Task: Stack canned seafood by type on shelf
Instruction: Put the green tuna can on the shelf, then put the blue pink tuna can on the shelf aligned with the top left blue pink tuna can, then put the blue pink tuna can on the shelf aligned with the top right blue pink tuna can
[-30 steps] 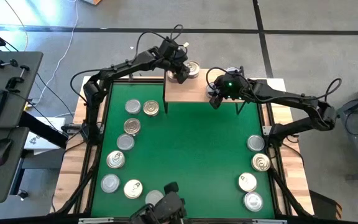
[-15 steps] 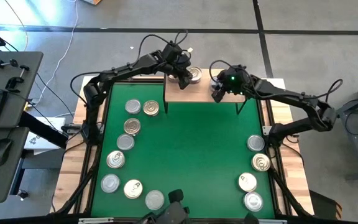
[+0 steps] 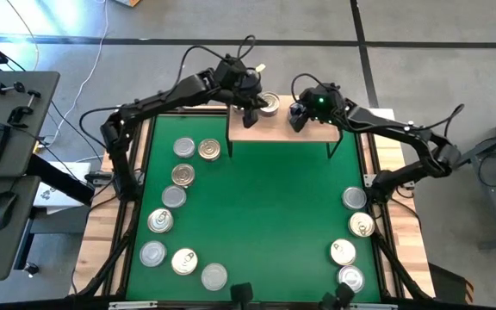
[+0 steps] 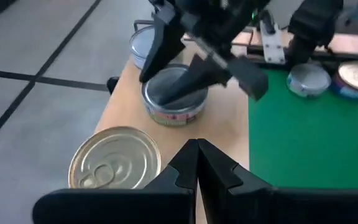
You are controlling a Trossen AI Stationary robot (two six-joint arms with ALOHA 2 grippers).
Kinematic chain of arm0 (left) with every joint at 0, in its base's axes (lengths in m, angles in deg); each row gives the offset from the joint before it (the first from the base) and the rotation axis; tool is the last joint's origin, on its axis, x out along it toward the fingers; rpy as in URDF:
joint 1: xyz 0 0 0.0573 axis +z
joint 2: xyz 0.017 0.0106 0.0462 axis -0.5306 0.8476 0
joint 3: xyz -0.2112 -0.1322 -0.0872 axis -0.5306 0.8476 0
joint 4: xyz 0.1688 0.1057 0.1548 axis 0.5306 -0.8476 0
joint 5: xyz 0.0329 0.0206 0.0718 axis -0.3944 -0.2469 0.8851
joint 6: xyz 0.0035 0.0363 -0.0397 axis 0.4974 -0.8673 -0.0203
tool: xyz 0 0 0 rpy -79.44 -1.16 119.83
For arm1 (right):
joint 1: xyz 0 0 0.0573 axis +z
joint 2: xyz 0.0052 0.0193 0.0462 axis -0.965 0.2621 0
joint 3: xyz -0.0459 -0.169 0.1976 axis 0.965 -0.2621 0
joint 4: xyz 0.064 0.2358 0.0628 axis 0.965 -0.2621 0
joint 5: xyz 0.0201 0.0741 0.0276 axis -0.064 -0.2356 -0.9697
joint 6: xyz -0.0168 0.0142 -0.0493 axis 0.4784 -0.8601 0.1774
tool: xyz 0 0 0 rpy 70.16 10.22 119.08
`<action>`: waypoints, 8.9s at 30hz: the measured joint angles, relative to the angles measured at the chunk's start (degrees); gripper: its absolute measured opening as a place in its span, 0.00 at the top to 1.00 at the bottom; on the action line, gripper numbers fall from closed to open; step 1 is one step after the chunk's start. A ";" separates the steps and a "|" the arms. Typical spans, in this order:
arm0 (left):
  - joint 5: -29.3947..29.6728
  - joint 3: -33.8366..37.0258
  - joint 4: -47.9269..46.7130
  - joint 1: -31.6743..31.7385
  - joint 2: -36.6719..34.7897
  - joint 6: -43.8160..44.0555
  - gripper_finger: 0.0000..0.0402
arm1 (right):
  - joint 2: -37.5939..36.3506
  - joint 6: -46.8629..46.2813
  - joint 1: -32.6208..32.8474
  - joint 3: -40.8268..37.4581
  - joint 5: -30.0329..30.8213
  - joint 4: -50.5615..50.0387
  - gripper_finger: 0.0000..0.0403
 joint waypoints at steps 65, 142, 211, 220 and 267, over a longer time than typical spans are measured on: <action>12.41 46.44 17.23 -29.84 -30.82 7.82 1.00 | -8.42 -77.27 71.26 1.01 -7.02 -60.57 0.55; 25.54 72.59 71.01 -48.61 -13.21 32.18 1.00 | 15.92 -38.20 75.15 -24.92 32.68 24.28 0.01; 13.95 46.60 26.18 -4.47 -27.03 6.89 1.00 | 25.03 -3.19 20.10 14.21 0.96 18.99 0.06; 9.83 46.23 29.95 -0.19 -19.92 8.60 1.00 | 25.25 -3.79 19.88 14.08 1.52 16.33 0.04; 18.14 44.35 24.87 -4.45 -28.48 7.50 1.00 | 9.20 -13.07 44.18 14.12 31.02 -24.49 0.04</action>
